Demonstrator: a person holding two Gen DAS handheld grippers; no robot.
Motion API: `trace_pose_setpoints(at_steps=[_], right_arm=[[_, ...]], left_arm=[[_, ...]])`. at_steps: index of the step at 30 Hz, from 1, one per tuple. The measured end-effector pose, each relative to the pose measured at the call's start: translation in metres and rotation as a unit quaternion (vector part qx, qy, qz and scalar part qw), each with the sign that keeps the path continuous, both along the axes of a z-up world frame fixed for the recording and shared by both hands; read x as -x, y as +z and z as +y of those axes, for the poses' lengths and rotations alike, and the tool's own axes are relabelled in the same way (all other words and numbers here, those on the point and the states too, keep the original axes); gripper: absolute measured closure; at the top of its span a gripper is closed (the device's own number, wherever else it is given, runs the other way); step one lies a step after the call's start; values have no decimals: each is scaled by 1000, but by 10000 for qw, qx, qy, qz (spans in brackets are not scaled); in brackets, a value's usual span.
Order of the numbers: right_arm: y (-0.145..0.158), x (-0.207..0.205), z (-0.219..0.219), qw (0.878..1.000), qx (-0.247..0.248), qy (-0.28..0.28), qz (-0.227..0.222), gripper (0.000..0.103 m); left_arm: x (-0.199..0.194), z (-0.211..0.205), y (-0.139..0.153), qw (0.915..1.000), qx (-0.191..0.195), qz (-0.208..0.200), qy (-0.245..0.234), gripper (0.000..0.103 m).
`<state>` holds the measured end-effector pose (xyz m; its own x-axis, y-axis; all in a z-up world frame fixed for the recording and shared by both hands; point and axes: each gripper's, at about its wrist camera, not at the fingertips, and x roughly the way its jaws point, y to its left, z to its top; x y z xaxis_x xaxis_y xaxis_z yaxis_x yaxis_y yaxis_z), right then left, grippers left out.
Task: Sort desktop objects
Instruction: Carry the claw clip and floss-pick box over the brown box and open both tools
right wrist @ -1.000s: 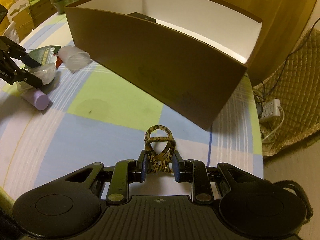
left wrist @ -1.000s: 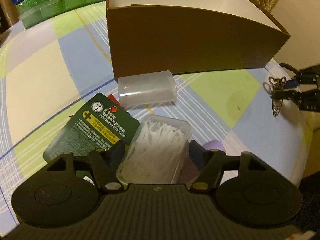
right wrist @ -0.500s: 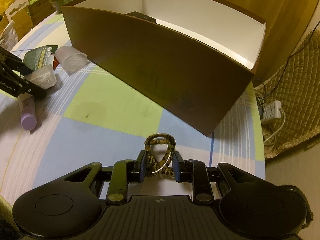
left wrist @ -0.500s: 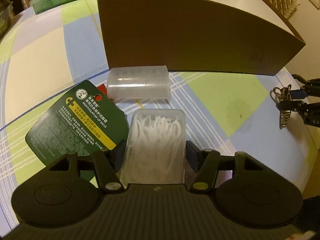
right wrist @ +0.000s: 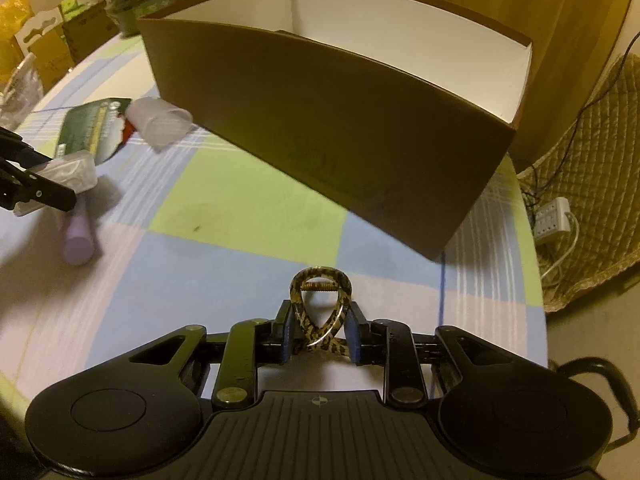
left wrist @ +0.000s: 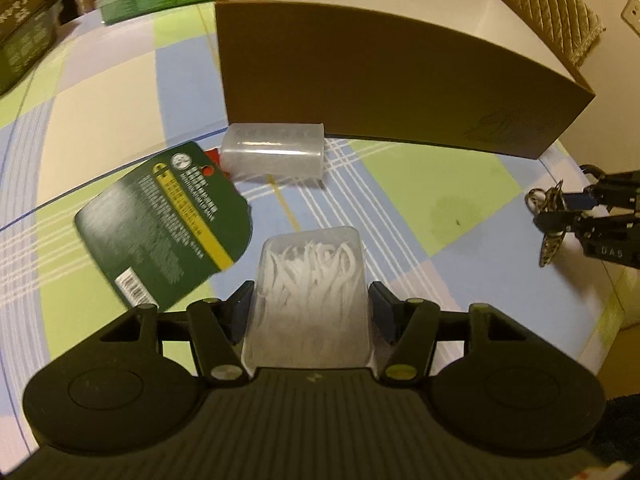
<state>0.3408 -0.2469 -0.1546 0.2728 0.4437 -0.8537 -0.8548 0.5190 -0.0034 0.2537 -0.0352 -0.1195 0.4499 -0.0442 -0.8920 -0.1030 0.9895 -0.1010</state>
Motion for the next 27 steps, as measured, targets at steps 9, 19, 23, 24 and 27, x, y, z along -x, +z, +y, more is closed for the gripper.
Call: trace_pose_setpoints(at_steps=[9, 19, 23, 24, 27], right_arm=[[26, 6, -2, 9991, -389, 164, 45, 80], [59, 9, -5, 9963, -773, 376, -47, 80], [73, 8, -8, 9947, -946, 408, -66, 80], [76, 7, -9, 9943, -980, 419, -82, 80], [87, 6, -11, 9928, -1094, 473, -133, 80]], left_arm=[[17, -5, 32, 9992, -116, -315, 208, 47], [12, -26, 62, 9971, -140, -741, 119, 47], [5, -35, 72, 9957, -141, -917, 49, 47], [3, -38, 76, 9952, -148, -962, 28, 47], [-4, -42, 84, 9940, -160, -1080, -22, 47]])
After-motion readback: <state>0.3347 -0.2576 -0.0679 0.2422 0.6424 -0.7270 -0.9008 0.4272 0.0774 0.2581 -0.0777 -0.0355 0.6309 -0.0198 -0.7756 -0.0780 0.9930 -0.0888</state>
